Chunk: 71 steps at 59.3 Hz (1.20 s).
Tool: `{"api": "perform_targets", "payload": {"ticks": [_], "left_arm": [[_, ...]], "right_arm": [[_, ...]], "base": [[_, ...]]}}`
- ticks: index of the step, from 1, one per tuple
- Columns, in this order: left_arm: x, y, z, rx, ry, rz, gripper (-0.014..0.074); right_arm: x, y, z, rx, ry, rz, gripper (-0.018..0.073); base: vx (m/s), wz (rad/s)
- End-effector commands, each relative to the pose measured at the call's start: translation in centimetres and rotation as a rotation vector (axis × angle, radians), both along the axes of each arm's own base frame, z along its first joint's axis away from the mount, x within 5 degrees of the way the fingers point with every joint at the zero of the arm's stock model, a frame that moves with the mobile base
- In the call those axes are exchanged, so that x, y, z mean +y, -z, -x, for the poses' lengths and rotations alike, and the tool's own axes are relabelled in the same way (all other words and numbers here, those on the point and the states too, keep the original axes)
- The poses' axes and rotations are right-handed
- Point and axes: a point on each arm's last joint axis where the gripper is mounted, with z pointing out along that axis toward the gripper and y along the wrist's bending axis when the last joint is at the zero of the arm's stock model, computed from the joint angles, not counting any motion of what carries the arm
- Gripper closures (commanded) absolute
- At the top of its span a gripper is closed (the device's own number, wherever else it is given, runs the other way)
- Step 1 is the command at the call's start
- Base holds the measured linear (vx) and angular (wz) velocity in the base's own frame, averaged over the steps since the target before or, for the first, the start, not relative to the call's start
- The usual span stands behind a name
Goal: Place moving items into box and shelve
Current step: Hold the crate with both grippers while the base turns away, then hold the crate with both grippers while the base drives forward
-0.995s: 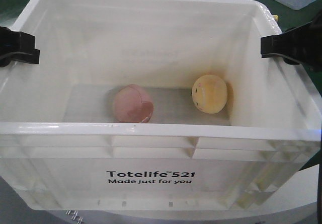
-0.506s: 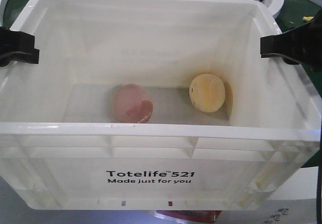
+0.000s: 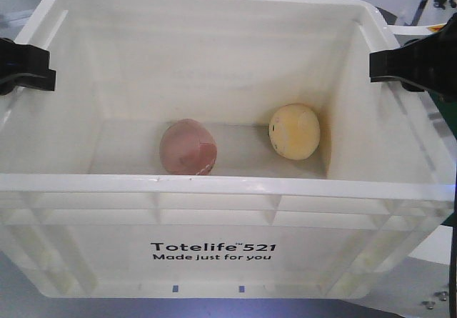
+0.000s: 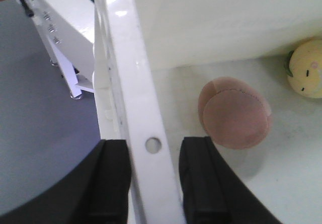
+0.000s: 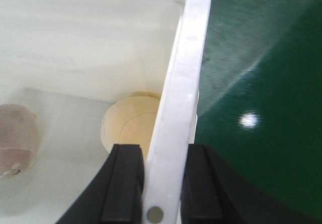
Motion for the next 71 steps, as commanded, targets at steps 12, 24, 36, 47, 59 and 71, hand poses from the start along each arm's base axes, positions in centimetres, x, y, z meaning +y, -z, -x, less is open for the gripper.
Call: {"api": "perform_targets", "payload": {"ticks": [12,24,36,47,59,71], "left_arm": [[-0.01,-2.90,0.43,-0.182,0.016,0.075,0.0603],[-0.01,-2.90,0.43,-0.182,0.016,0.075,0.0603],[-0.01,-2.90,0.43,-0.182,0.016,0.075,0.0603],[-0.01,-2.90,0.43,-0.182,0.016,0.075,0.0603],[-0.01,-2.90,0.43,-0.182,0.016,0.075,0.0603],[-0.01,-2.90,0.43,-0.182,0.016,0.075,0.0603]], "right_arm": [[-0.46,-2.94,-0.05,-0.206,0.007,0.000,0.0565],[-0.46,-2.94,-0.05,-0.206,0.007,0.000,0.0565],[-0.46,-2.94,-0.05,-0.206,0.007,0.000,0.0565],[-0.46,-2.94,-0.05,-0.206,0.007,0.000,0.0565],[-0.46,-2.94,-0.05,-0.206,0.007,0.000,0.0565],[-0.46,-2.94,-0.05,-0.206,0.007,0.000,0.0565]], "base": [[-0.14,0.44],[-0.12,0.45],[-0.11,0.44],[-0.11,0.41],[-0.10,0.41],[-0.10,0.47]]}}
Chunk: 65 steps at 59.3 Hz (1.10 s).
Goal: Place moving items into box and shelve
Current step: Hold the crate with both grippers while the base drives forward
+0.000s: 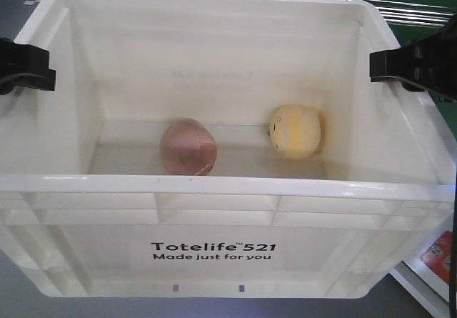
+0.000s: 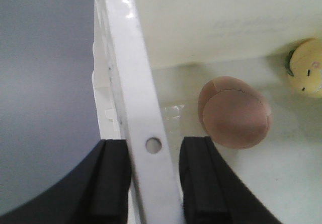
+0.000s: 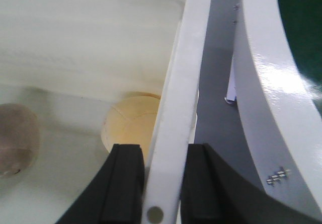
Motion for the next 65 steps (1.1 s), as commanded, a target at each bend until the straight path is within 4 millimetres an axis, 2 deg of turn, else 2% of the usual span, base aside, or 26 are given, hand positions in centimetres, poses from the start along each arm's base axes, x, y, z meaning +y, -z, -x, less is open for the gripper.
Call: {"api": "perform_targets", "payload": {"ticks": [1,65], "left_arm": [[-0.01,-2.90,0.43,-0.182,0.016,0.075,0.0603],[-0.01,-2.90,0.43,-0.182,0.016,0.075,0.0603]], "right_arm": [[-0.46,-2.94,-0.05,-0.206,0.007,0.000,0.0565],[-0.46,-2.94,-0.05,-0.206,0.007,0.000,0.0565]], "base": [[-0.10,0.52],[-0.04,0.55]]}}
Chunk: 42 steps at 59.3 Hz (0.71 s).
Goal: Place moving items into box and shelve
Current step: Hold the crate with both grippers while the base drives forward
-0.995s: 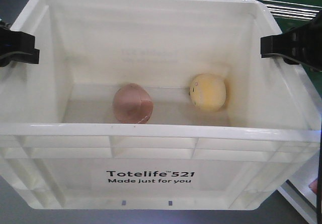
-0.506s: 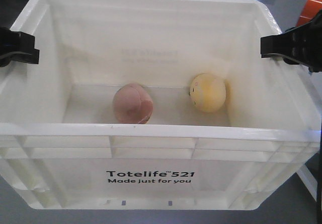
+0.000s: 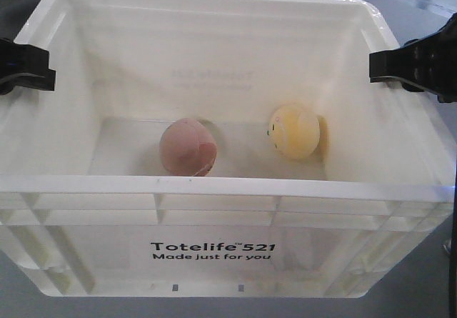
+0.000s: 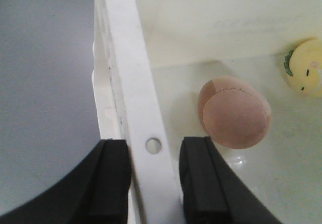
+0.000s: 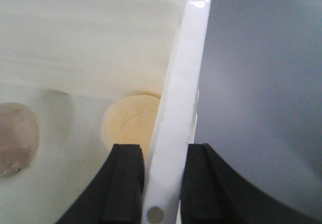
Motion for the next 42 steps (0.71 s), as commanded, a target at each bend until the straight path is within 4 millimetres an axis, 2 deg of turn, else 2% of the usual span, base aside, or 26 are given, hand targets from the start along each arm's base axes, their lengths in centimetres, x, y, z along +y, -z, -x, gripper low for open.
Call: {"api": "perform_targets", "payload": {"ticks": [1,42], "left_arm": [[-0.01,-2.90,0.43,-0.182,0.016,0.075,0.0603],[0.00,-2.94,0.50,-0.184,0.016,0.076,0.0603]], "right_arm": [[-0.46,-2.94,-0.05,-0.206,0.007,0.000,0.0565],[-0.46,-2.94,-0.05,-0.206,0.007,0.000,0.0565]], "base": [[0.02,0.49],[0.04,0.52]]}}
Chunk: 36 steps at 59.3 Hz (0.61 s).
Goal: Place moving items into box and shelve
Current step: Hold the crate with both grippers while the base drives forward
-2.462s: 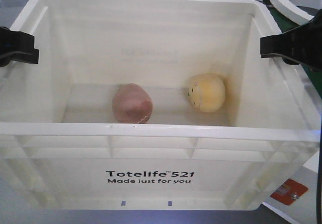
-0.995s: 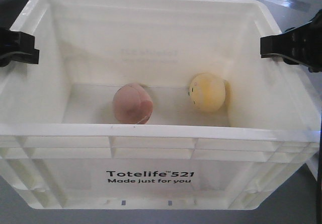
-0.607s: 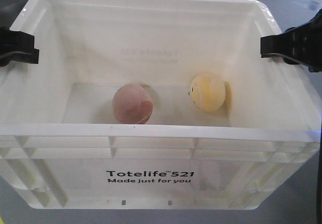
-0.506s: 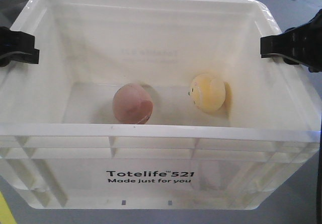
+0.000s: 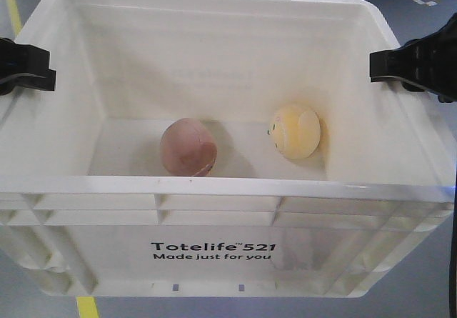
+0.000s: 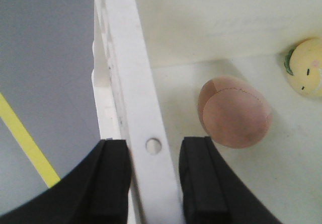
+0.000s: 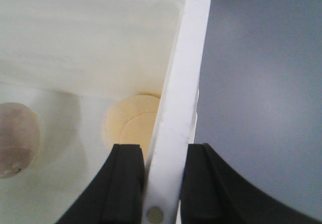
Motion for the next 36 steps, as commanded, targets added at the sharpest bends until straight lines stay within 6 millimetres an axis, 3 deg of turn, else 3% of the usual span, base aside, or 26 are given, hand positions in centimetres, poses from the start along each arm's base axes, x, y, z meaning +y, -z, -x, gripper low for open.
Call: {"api": "perform_targets", "payload": {"ticks": [1,36], "left_arm": [[0.00,-2.94,0.50,-0.184,0.016,0.076,0.0603],[0.03,-2.98,0.57,-0.186,0.016,0.077,0.0603]], "right_arm": [[-0.46,-2.94,-0.05,-0.206,0.007,0.000,0.0565],[-0.46,-2.91,-0.03,-0.202,0.007,0.001,0.0565]], "base": [[0.07,0.58],[0.11,0.56]]}}
